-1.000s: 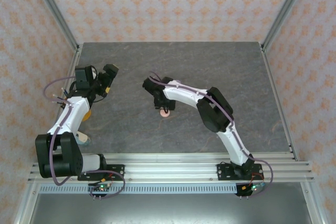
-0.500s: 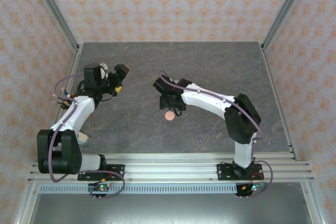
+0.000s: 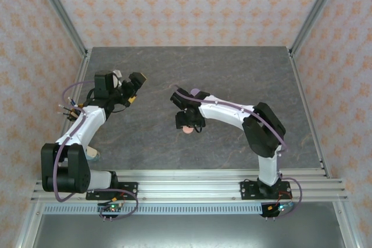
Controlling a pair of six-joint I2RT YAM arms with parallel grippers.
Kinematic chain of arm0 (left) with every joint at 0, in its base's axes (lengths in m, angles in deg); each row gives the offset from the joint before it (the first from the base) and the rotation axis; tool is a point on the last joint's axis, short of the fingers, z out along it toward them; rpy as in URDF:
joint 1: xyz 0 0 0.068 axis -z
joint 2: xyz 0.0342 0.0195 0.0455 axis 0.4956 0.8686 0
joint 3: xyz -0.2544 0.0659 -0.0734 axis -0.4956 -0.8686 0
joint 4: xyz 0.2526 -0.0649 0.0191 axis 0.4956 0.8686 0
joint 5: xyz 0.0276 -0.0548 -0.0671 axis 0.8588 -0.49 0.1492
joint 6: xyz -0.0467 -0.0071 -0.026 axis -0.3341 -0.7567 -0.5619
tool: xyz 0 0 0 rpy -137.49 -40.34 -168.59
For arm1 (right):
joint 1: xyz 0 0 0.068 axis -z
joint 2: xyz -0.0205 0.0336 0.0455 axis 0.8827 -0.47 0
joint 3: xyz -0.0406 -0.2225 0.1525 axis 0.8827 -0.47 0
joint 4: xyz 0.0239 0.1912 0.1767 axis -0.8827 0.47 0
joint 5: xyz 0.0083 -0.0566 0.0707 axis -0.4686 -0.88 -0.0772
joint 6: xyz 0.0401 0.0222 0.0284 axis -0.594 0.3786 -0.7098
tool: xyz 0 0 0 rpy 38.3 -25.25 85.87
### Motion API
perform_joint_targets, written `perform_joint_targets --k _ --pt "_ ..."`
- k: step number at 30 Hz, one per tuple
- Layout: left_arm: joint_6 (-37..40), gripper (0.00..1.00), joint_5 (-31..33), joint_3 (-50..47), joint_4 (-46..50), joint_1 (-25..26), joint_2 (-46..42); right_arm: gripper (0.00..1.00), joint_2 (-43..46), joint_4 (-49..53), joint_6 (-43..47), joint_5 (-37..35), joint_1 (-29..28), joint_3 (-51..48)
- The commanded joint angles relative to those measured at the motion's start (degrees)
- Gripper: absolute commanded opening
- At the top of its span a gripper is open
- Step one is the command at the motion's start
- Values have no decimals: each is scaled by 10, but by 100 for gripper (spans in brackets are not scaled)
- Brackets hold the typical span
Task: Insert the wireless bluetooth earbuds into the charging case
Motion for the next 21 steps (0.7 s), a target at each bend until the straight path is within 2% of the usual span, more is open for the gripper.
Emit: perform_joint_targets --k 1,13,19,21 --pt "19 100 18 22 18 6 -9 73 -14 -23 -27 25 1 -17" --pt "27 100 37 35 30 12 -12 70 -25 -78 -57 90 -13 -21" --pt "47 100 55 54 50 12 -13 70 7 -103 -41 136 -22 -23" --pt "56 100 62 63 58 11 -15 70 29 -99 -16 121 -22 -30"
